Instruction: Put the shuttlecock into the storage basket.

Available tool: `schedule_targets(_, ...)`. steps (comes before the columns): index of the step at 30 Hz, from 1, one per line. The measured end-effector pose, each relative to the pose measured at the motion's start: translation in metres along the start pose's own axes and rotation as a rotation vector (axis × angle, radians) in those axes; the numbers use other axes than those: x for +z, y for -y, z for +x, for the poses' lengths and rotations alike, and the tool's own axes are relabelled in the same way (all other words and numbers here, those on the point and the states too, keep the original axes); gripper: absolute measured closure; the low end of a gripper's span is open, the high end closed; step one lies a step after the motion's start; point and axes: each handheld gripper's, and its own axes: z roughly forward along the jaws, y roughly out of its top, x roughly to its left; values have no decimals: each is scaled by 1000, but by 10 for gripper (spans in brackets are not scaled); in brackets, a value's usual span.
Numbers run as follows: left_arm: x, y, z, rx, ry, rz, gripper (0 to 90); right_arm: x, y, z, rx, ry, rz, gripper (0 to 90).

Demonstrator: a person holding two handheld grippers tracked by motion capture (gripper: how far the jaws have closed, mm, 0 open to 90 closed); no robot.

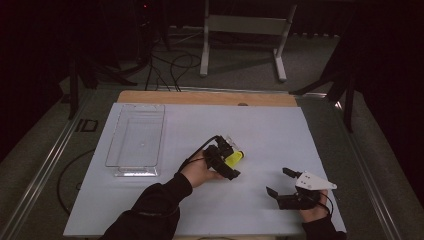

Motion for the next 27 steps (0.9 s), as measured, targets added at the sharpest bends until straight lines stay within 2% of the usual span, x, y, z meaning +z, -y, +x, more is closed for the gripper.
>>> schedule_targets(3,6,-1,3,-18,-19,12,280,0,0,0,1,-1,0,89)
schedule_targets(10,16,-4,6,-17,-27,35,376,0,0,0,5,-5,3,89)
schedule_targets(17,24,-7,9,-13,-29,46,525,1,0,0,4,-6,3,89)
schedule_targets(18,27,-9,10,-5,-39,55,557,1,1,0,4,-7,3,89)
schedule_targets(21,30,-12,10,-5,-60,63,566,1,1,0,5,-9,3,89)
schedule_targets(27,37,-16,13,-5,-67,84,664,0,0,0,7,-11,3,89)
